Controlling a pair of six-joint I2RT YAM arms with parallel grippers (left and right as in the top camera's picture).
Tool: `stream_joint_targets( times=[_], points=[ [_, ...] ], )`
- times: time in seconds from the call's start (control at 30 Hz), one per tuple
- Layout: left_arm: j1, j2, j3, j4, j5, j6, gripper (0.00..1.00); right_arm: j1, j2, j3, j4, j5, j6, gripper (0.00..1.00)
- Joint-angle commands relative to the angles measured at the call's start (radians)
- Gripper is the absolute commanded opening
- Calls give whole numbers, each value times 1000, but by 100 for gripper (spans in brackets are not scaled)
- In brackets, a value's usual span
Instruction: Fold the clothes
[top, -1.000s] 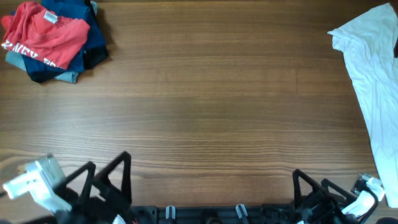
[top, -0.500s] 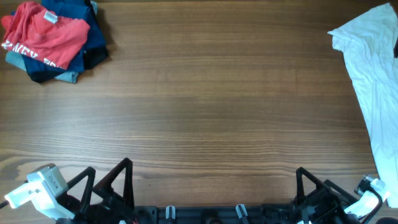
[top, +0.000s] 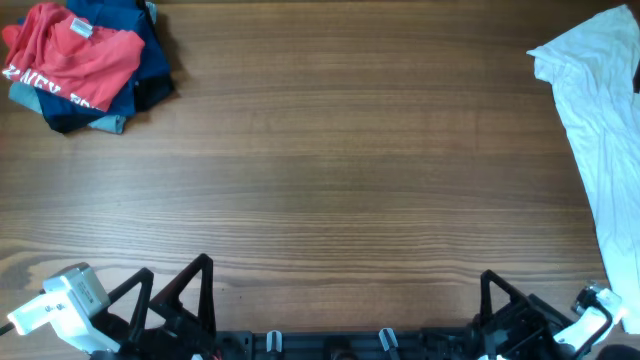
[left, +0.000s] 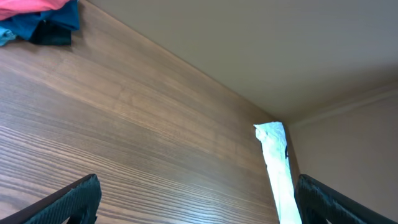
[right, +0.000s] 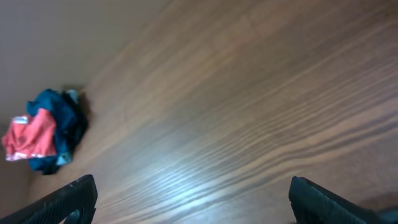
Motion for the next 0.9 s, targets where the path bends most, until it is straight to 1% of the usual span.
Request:
stream_joint_targets(
  times=[0.0,0.13,0.17,0.2,0.3,0.37,0.4,0.43,0.47,0.57,0.73,0.8,0.87],
  points=[
    [-5,-3,1,-1,-6,20,100,46,-16,-55,5,42,25,99],
    [-5,-3,1,-1,-6,20,100,85,-49,-159,169,142,80,99],
    [-5,-3,1,-1,-7,20,100,91,-65,-206,241,163,81,99],
    [-5,-3,0,-1,-6,20,100,97,-87,-271,350,163,61,100],
    [-5,-3,1,-1,-7,20,100,101,-140,-422,600,162,-13,100],
    [-5,-3,0,-1,-7,20,100,101,-177,-533,748,162,-97,99],
    [-5,-3,0,-1,-6,20,100,101,-193,-588,795,162,-136,99],
    [-5,-3,0,-1,-7,20,100,101,-202,-620,820,163,-146,99],
    [-5,-3,1,-1,-7,20,100,101,-220,-686,874,163,-175,99],
    [-5,-3,1,-1,-7,20,100,101,-233,-800,1003,153,-233,100],
    [-5,-3,1,-1,-7,20,100,105,-233,-934,1228,68,-395,100],
    [-5,-3,1,-1,-7,20,100,111,-233,-987,1315,67,-431,100],
    [-5,-3,0,-1,-6,20,100,120,-233,-1022,1336,99,-443,100]
  ],
)
